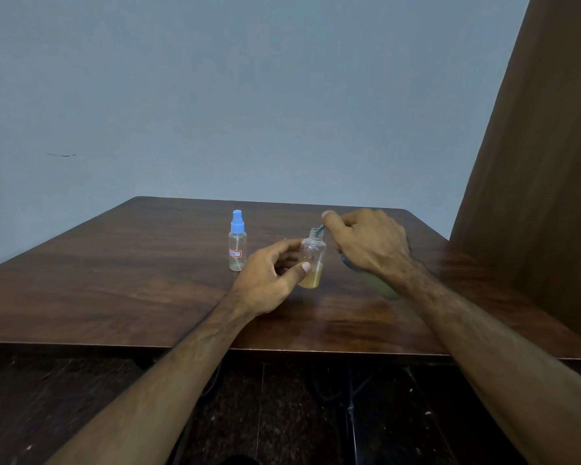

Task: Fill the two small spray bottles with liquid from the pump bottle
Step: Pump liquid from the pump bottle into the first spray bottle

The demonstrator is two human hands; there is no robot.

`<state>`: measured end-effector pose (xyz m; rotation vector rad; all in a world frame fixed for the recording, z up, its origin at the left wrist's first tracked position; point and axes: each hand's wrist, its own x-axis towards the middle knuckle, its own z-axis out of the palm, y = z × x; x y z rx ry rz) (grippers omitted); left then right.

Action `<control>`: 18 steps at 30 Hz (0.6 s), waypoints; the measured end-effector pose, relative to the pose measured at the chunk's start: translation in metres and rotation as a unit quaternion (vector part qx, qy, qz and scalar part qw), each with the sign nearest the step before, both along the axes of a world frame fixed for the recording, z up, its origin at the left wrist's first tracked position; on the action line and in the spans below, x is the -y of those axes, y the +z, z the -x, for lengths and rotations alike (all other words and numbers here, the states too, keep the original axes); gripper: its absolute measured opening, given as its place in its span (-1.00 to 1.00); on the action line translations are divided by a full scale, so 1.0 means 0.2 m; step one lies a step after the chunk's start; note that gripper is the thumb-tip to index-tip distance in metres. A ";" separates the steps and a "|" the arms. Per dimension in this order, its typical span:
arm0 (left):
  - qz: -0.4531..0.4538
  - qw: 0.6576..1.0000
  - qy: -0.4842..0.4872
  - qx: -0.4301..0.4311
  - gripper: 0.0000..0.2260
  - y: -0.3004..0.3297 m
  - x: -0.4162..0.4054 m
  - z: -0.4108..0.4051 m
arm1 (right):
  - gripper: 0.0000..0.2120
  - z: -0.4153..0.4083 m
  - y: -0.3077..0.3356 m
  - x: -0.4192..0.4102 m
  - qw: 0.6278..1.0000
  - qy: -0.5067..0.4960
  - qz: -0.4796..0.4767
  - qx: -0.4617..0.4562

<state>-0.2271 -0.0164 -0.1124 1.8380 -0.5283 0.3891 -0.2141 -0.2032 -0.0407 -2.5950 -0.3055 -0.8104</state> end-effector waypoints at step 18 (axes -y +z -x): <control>-0.004 1.000 -0.005 -0.003 -0.69 0.00 0.00 0.00 | -0.36 0.00 0.00 0.00 1.000 -0.001 -0.020 -0.011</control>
